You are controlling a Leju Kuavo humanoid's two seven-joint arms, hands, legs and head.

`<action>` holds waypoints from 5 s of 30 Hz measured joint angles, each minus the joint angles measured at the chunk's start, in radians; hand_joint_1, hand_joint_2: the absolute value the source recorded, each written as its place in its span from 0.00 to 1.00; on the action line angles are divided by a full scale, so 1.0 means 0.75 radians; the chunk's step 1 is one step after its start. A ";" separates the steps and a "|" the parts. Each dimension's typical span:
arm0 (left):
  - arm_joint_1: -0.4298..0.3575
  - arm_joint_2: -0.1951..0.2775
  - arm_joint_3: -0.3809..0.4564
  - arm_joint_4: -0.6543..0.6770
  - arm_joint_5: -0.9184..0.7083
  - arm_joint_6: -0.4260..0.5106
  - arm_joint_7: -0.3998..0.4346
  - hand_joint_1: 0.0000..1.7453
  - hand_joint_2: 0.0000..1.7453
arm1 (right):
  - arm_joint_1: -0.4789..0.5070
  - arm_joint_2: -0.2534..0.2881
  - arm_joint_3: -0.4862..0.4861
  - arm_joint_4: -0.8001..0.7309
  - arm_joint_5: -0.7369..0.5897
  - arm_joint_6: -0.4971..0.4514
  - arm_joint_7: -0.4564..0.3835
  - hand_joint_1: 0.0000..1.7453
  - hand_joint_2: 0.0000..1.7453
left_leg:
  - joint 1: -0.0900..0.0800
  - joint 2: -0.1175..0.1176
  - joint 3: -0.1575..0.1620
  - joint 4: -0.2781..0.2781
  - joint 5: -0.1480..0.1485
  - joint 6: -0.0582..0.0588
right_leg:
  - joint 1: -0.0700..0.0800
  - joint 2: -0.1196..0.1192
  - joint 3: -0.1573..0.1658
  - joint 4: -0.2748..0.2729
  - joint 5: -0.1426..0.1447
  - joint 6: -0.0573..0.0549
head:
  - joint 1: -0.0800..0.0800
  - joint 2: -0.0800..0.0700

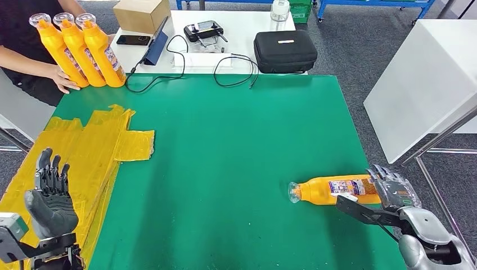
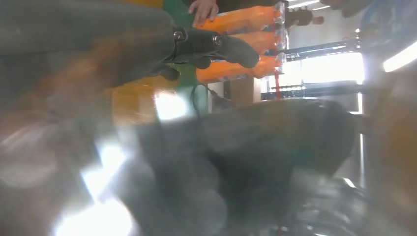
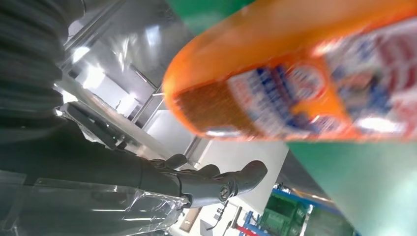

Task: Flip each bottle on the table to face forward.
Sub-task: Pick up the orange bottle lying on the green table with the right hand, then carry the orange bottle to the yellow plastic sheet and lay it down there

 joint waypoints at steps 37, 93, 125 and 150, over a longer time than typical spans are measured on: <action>-0.042 0.043 -0.028 0.065 0.072 0.024 0.000 0.00 0.00 | -0.301 0.078 0.242 0.470 -0.153 -0.001 -0.068 1.00 1.00 | 0.002 0.021 0.022 -0.001 0.002 0.006 | 0.002 0.022 0.002 -0.004 0.012 -0.001 | 0.001 0.000; 0.023 0.065 -0.543 0.043 0.166 -0.259 0.028 0.00 1.00 | -0.368 0.656 0.519 -0.089 -1.076 -0.205 -0.153 1.00 1.00 | 0.003 0.013 -0.006 0.000 0.008 0.001 | 0.003 0.016 -0.009 0.001 0.012 -0.001 | 0.000 0.000; -0.036 0.061 -0.517 0.073 0.072 -0.045 0.025 0.00 1.00 | -0.546 0.900 0.927 0.310 -0.884 -0.264 -0.079 1.00 1.00 | 0.004 0.012 -0.007 -0.001 0.008 0.001 | 0.003 0.015 -0.011 0.002 0.012 -0.001 | 0.001 0.000; 0.015 0.047 -0.442 0.033 0.329 -0.161 0.039 1.00 1.00 | -0.620 0.942 1.161 0.451 -0.966 -0.309 -0.078 1.00 1.00 | 0.004 0.010 -0.007 -0.001 0.008 0.001 | 0.003 0.014 -0.012 0.001 0.012 -0.001 | 0.001 0.000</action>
